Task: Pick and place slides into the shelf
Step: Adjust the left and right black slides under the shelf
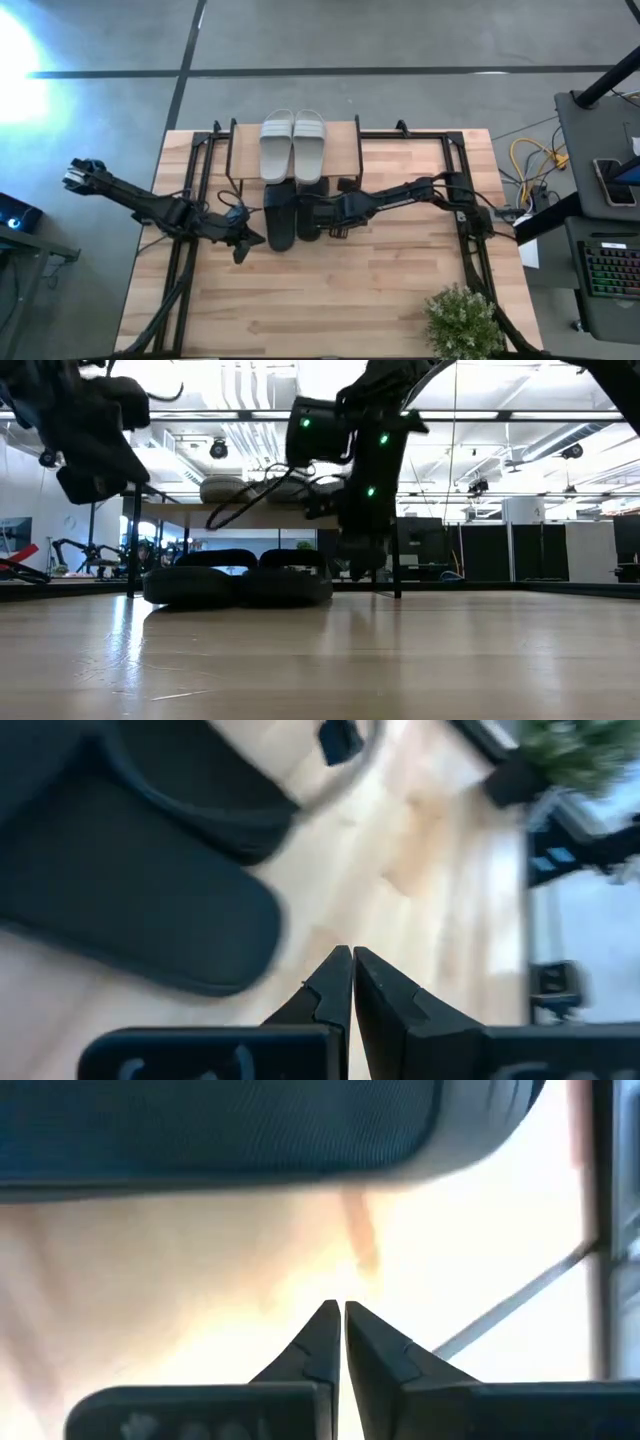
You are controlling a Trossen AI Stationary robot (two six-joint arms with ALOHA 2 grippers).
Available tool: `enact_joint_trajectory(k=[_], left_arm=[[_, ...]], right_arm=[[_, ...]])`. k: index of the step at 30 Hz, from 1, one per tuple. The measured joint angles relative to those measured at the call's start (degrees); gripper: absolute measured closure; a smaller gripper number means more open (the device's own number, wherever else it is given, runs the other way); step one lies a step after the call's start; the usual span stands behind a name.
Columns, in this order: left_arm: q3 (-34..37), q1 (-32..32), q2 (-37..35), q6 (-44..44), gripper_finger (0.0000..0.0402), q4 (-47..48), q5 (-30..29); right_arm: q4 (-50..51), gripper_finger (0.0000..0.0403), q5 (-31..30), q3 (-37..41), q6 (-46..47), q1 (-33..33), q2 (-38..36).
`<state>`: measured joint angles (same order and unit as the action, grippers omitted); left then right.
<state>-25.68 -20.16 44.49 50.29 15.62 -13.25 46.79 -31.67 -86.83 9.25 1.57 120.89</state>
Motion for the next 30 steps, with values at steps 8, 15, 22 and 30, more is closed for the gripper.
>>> enact_joint_trajectory(k=[8, 15, 22, 30], left_arm=[[-0.1, -9.4, 9.2, 0.6, 0.0402, -22.0, -1.0], [-3.0, -13.4, 26.9, 2.4, 0.0402, -24.9, -5.3], [-11.5, -13.6, 38.0, 2.0, 0.0402, -14.3, -13.3], [-15.5, -12.3, 44.0, 3.5, 0.0402, 1.4, -16.0]], right_arm=[[3.3, 0.039, 17.1, 0.0, 34.5, 3.7, -3.9], [0.8, 0.039, 18.6, 0.0, 52.3, 9.9, -4.7], [0.9, 0.039, 18.5, 0.0, 60.4, 13.2, -4.6], [-2.3, 0.039, 16.5, 0.0, 63.2, 14.5, -4.6]])
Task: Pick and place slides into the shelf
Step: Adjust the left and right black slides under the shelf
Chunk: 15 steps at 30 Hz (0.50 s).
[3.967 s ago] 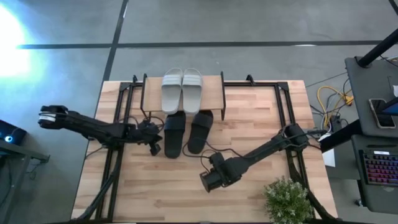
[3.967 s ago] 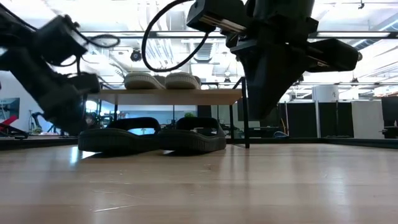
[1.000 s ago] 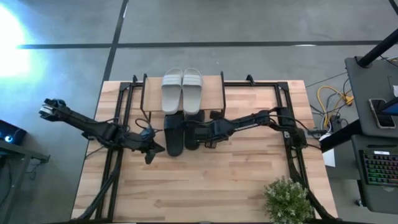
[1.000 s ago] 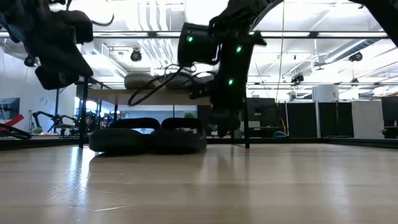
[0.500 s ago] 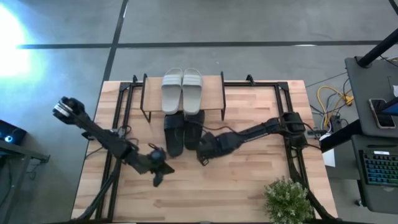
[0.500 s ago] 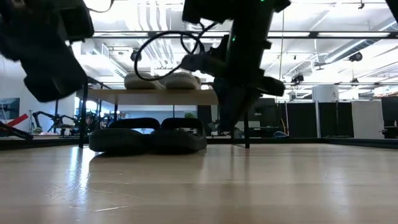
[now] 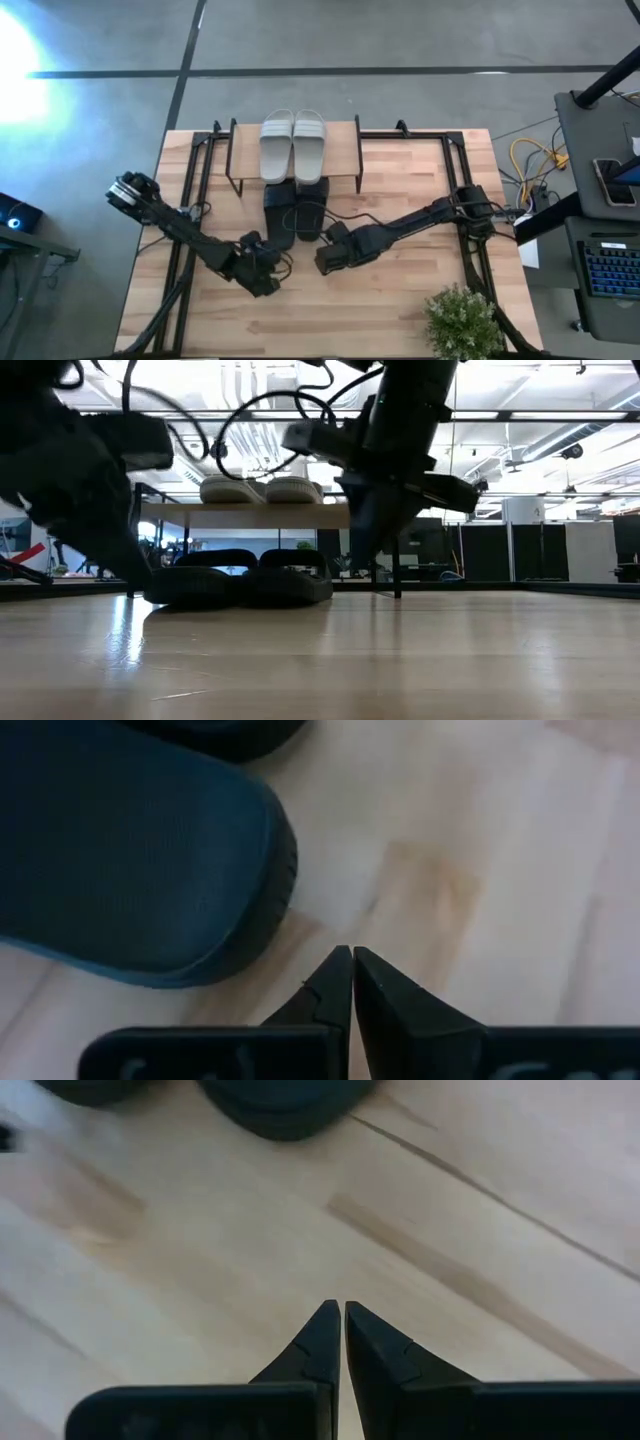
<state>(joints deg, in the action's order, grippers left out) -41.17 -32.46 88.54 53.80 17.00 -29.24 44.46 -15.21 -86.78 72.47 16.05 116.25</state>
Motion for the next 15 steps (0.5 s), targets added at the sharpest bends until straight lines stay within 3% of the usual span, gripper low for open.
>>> enact_joint_trajectory(k=[4, 15], left_arm=[[0.6, 0.9, 1.3, -0.8, 0.0402, 0.3, -0.7], [2.3, 6.1, 2.0, -2.2, 0.0402, 3.1, -8.4]], right_arm=[[-4.3, 0.039, -1.6, 0.0, 1.0, 0.9, 0.0], [-6.2, 0.039, -15.3, 0.0, 10.2, 5.6, -4.5]])
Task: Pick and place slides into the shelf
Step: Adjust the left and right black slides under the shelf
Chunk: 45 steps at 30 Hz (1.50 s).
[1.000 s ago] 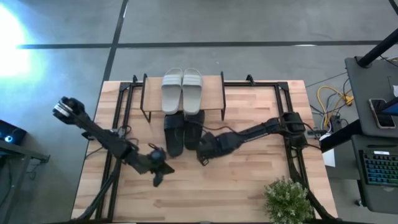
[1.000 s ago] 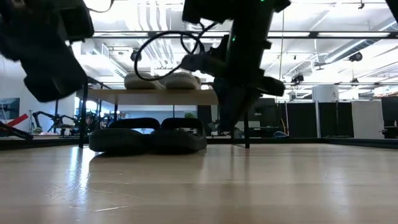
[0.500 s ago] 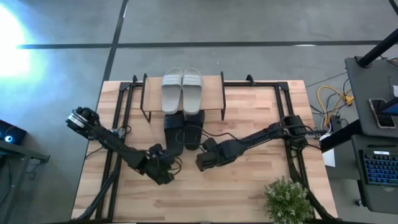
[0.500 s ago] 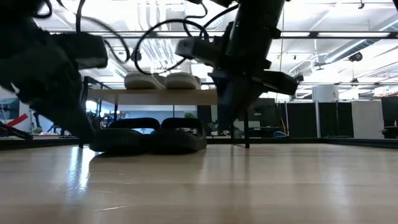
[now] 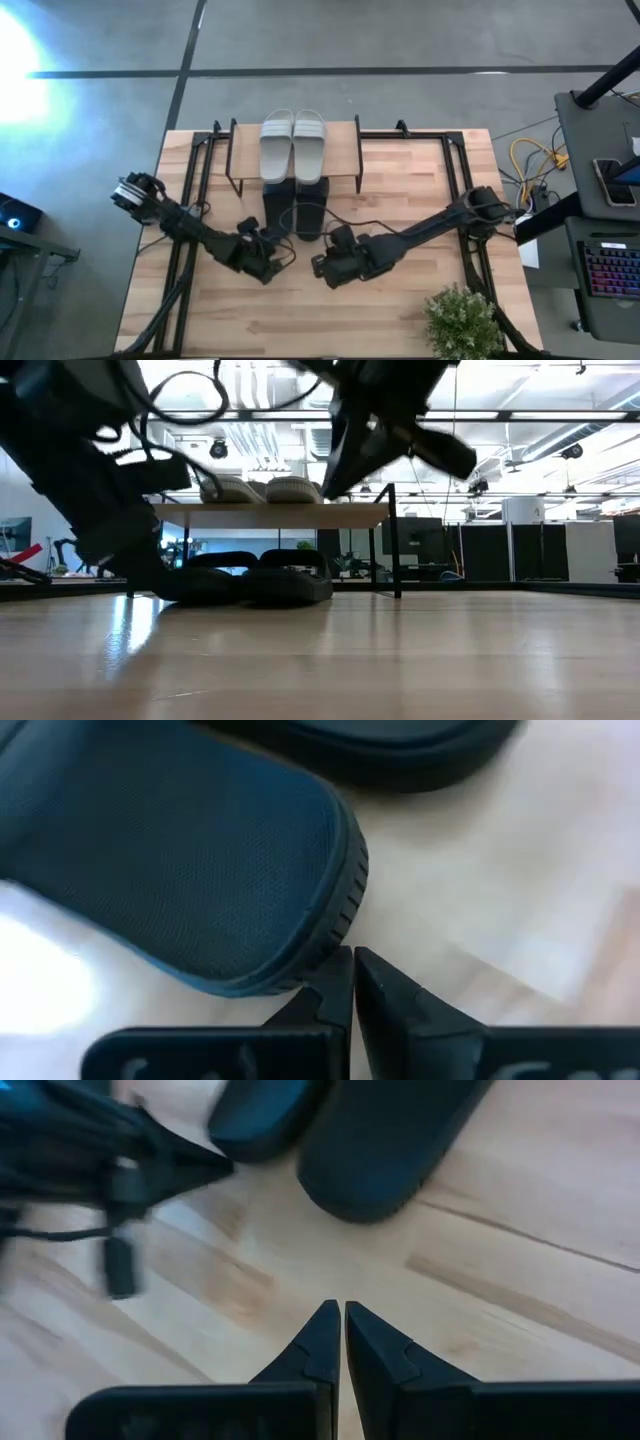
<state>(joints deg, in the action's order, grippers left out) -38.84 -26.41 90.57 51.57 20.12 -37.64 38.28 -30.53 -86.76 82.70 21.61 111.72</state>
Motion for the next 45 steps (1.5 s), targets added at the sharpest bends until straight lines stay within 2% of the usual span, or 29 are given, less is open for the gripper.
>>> enact_joint_trajectory(k=[5, 16, 22, 24, 28, 31, 34, 40, 45], left_arm=[[2.4, 3.0, -0.5, -0.9, 0.0402, -0.4, -0.4], [2.8, 11.9, -0.5, -16.7, 0.0402, -12.1, -0.5], [2.8, 13.1, -1.6, -18.9, 0.0402, -8.2, 4.3], [2.8, 11.6, -2.6, -17.1, 0.0402, -6.3, 6.1], [2.8, 7.6, -5.8, -11.2, 0.0402, -2.4, 5.6], [2.8, 4.2, -9.4, -6.3, 0.0402, -0.4, 5.5], [2.7, -0.4, -14.5, -4.8, 0.0402, -0.2, 4.9], [0.0, -10.3, -25.5, -2.4, 0.0402, -2.1, -1.7], [1.7, -14.7, -31.2, -2.6, 0.0402, -13.2, 2.0]], right_arm=[[0.3, 0.039, -4.8, 0.0, 1.7, 1.6, -3.9], [0.7, 0.039, -5.5, 0.0, 2.8, 3.4, -5.1], [0.8, 0.039, -5.6, 0.0, 2.8, 4.7, -5.1], [1.0, 0.039, -5.6, 0.0, 2.8, 4.8, -5.1], [4.1, 0.039, -5.2, 0.0, 5.9, 4.8, -5.1], [7.1, 0.039, -1.0, 0.1, 7.9, 4.8, -5.1], [5.2, 0.039, 4.3, 1.9, 7.9, 4.9, -5.1], [-6.6, 0.039, 8.0, 8.4, 14.7, 5.0, -5.0], [-20.8, 0.039, 8.5, 15.0, 18.6, 4.6, -5.0]])
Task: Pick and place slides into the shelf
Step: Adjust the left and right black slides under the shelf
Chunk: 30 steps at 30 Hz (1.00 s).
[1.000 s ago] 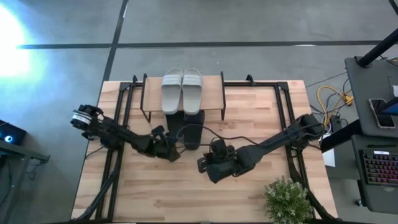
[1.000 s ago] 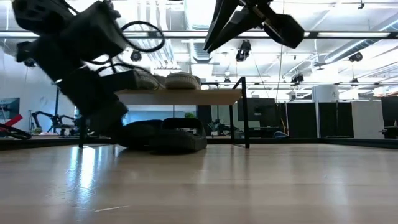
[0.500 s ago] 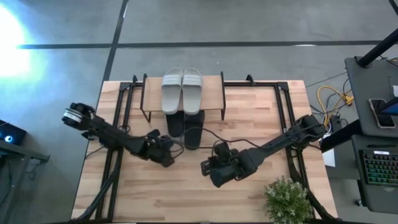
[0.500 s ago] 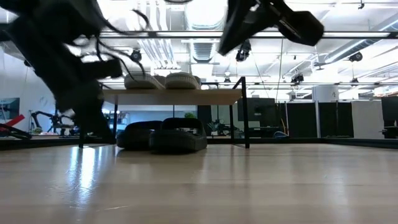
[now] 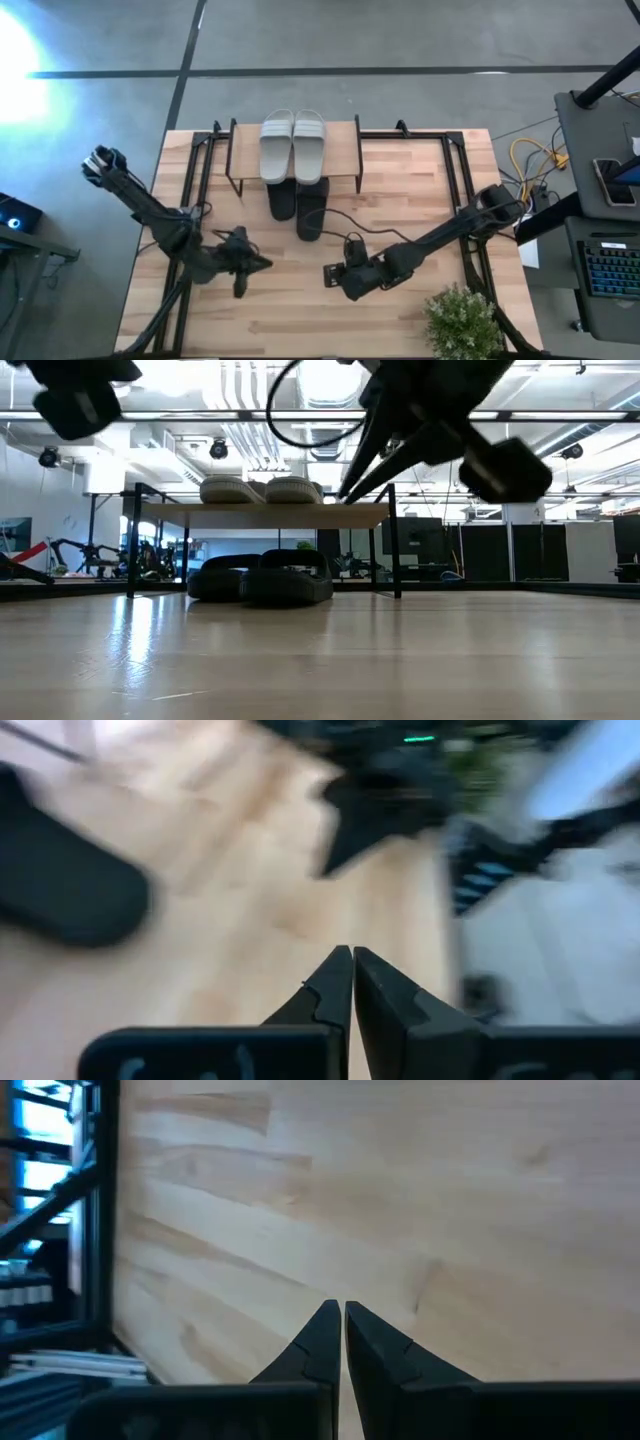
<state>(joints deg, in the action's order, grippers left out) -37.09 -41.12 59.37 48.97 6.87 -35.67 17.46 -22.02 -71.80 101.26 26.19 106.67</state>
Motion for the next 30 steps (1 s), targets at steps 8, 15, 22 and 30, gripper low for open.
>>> enact_joint_trajectory(k=[8, 15, 22, 30], left_arm=[[2.0, -6.7, 0.4, -5.5, 0.0402, -15.0, 3.8], [4.2, -11.2, 3.7, 2.4, 0.0402, -15.7, -1.6], [4.6, -13.4, 6.5, 6.2, 0.0402, -18.7, -4.4], [4.5, -13.4, 8.4, 7.9, 0.0402, -20.0, -5.4]], right_arm=[[-4.0, 0.039, -0.6, 2.4, -4.1, -1.6, 0.3], [-5.1, 0.039, -1.7, 2.1, -18.4, -5.6, 0.3], [-13.2, 0.039, 6.9, 2.0, -26.1, -8.6, 1.9], [-16.8, 0.039, 8.6, -1.9, -27.7, -11.4, 11.8]])
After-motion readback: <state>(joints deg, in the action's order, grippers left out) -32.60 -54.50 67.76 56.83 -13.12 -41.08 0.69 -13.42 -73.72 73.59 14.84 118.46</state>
